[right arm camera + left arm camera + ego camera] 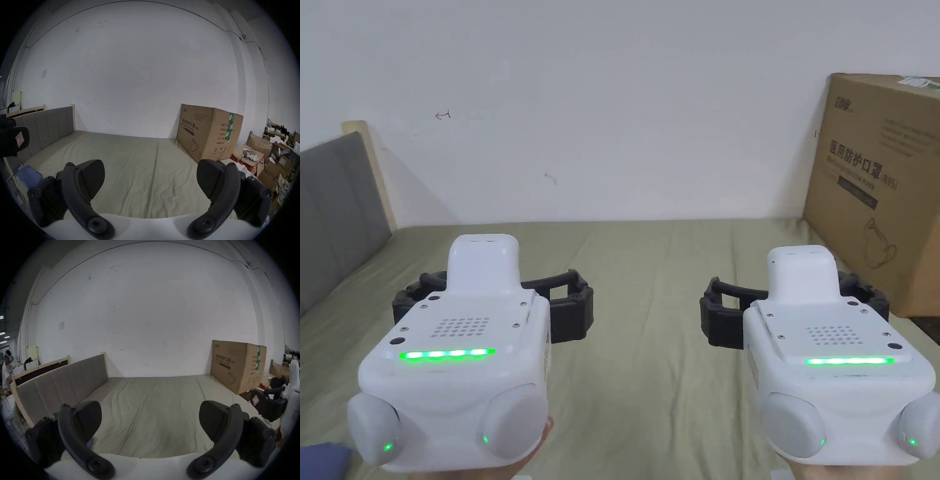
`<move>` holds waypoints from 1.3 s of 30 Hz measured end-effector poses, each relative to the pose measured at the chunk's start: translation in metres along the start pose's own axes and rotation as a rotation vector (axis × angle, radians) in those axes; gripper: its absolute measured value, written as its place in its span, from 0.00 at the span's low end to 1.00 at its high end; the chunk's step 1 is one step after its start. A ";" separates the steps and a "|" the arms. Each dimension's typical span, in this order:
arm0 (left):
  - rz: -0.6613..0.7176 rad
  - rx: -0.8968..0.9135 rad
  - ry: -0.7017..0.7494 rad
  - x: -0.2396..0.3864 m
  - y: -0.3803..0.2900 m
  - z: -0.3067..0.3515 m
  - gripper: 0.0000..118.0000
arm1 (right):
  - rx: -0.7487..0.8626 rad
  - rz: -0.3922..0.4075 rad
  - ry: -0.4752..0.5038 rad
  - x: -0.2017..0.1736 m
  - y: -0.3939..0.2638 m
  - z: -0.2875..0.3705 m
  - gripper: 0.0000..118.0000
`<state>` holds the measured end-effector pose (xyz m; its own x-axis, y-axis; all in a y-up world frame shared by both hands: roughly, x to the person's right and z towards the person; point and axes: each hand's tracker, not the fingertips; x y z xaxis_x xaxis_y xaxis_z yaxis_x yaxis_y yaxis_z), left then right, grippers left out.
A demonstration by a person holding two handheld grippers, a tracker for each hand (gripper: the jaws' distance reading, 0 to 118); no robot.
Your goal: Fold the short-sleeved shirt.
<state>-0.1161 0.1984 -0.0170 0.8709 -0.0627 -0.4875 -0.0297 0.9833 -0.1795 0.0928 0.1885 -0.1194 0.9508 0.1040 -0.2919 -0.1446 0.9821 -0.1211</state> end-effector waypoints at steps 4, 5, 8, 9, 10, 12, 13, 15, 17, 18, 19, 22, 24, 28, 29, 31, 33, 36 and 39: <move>-0.016 0.010 -0.014 0.004 0.001 -0.001 1.00 | -0.006 -0.003 0.005 -0.001 -0.001 -0.001 0.96; -0.018 -0.002 -0.002 0.005 0.002 0.000 1.00 | -0.007 -0.008 0.008 0.000 -0.002 -0.002 0.96; -0.029 -0.015 -0.014 0.007 0.002 -0.001 1.00 | -0.016 -0.014 0.012 -0.001 -0.002 -0.003 0.96; -0.034 -0.024 -0.016 0.009 0.002 -0.002 1.00 | -0.017 -0.012 0.011 -0.001 -0.002 -0.003 0.96; -0.038 -0.038 -0.015 0.010 0.002 -0.003 1.00 | -0.016 -0.008 0.009 -0.002 -0.003 -0.003 0.96; -0.040 -0.033 -0.019 0.011 -0.001 -0.004 1.00 | -0.015 -0.005 0.008 -0.002 -0.002 -0.004 0.96; -0.041 -0.037 -0.021 0.011 -0.002 -0.005 1.00 | -0.015 -0.007 0.008 -0.001 -0.002 -0.004 0.96; -0.035 -0.050 -0.020 0.012 -0.002 -0.007 1.00 | -0.015 -0.012 0.010 0.000 -0.002 -0.004 0.96; -0.022 -0.056 -0.022 0.012 -0.002 -0.006 1.00 | -0.016 -0.013 0.006 0.000 -0.001 -0.005 0.96; -0.020 -0.058 -0.023 0.012 -0.002 -0.006 1.00 | -0.016 -0.014 0.005 0.001 -0.001 -0.005 0.96; -0.019 -0.061 -0.020 0.013 -0.002 -0.007 1.00 | -0.016 -0.015 0.005 0.001 -0.001 -0.005 0.96; -0.037 -0.079 0.014 0.015 -0.002 -0.010 1.00 | -0.020 -0.017 0.005 0.002 -0.002 -0.006 0.96; -0.040 -0.073 0.014 0.014 -0.003 -0.009 1.00 | -0.023 -0.017 0.003 0.002 -0.002 -0.006 0.96; -0.015 -0.093 0.025 0.014 -0.002 -0.011 1.00 | -0.033 -0.018 -0.004 0.002 -0.004 -0.009 0.96; -0.013 -0.100 0.037 0.015 -0.001 -0.012 1.00 | -0.035 -0.021 -0.005 0.002 -0.004 -0.009 0.96; -0.012 -0.108 0.044 0.015 0.001 -0.013 1.00 | -0.042 -0.031 0.003 0.003 -0.004 -0.011 0.96; -0.011 -0.108 0.038 0.013 0.000 -0.014 1.00 | -0.044 -0.035 0.008 0.003 -0.005 -0.011 0.96; -0.013 -0.109 0.037 0.013 0.000 -0.015 1.00 | -0.041 -0.030 0.012 0.003 -0.005 -0.012 0.96; -0.032 -0.102 0.045 0.014 -0.001 -0.015 1.00 | -0.041 -0.029 0.015 0.003 -0.005 -0.012 0.96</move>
<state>-0.1113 0.1938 -0.0368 0.8492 -0.1033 -0.5178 -0.0541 0.9585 -0.2799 0.0934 0.1822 -0.1308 0.9507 0.0725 -0.3014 -0.1280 0.9774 -0.1685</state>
